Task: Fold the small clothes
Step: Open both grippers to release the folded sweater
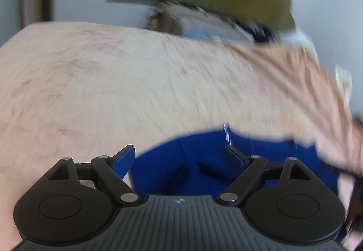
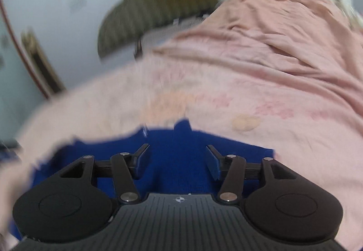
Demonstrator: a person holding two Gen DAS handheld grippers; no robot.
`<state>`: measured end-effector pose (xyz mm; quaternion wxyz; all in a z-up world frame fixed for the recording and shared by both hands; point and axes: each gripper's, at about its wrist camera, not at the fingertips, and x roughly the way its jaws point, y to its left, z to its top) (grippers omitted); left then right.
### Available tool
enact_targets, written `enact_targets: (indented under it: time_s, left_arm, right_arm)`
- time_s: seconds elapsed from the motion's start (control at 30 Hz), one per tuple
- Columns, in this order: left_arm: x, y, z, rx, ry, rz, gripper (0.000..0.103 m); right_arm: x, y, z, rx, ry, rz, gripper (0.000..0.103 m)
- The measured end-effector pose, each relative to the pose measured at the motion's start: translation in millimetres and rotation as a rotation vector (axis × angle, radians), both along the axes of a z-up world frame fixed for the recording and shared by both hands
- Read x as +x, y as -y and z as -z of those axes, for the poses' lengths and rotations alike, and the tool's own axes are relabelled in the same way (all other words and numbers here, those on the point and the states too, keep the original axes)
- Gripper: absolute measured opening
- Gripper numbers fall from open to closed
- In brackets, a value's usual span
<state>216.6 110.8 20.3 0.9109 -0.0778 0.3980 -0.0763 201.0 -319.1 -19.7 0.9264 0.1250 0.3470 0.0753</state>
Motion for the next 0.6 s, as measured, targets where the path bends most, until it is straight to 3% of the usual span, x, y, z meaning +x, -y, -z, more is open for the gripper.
enact_targets:
  time_s: [0.07, 0.13, 0.23, 0.3, 0.37, 0.43, 0.5, 0.6]
  left_arm:
    - [-8, 26, 8, 0.156, 0.015, 0.094, 0.085]
    - [-21, 51, 14, 0.298, 0.064, 0.188, 0.085]
    - [-33, 89, 25, 0.481, 0.151, 0.328, 0.085]
    - [-26, 111, 34, 0.601, 0.209, 0.331, 0.086]
    - [1, 118, 40, 0.681, 0.222, 0.212, 0.087]
    - [33, 100, 34, 0.645, 0.152, 0.023, 0.085]
    - [43, 64, 18, 0.490, 0.090, -0.129, 0.085]
    - [18, 13, -2, 0.228, 0.040, -0.132, 0.085]
  right_arm:
    - [13, -14, 11, -0.103, -0.038, 0.000, 0.059]
    - [21, -14, 20, -0.178, -0.062, 0.071, 0.059]
    - [6, -3, 10, -0.203, 0.004, 0.184, 0.061]
    - [-11, 3, -4, -0.164, 0.058, 0.184, 0.067]
    - [-29, 1, -16, -0.160, 0.096, 0.155, 0.074]
    - [-39, -5, -23, -0.187, 0.111, 0.111, 0.076]
    - [-53, -10, -27, -0.220, 0.115, 0.088, 0.076]
    - [-77, -1, -32, -0.212, 0.119, 0.087, 0.076]
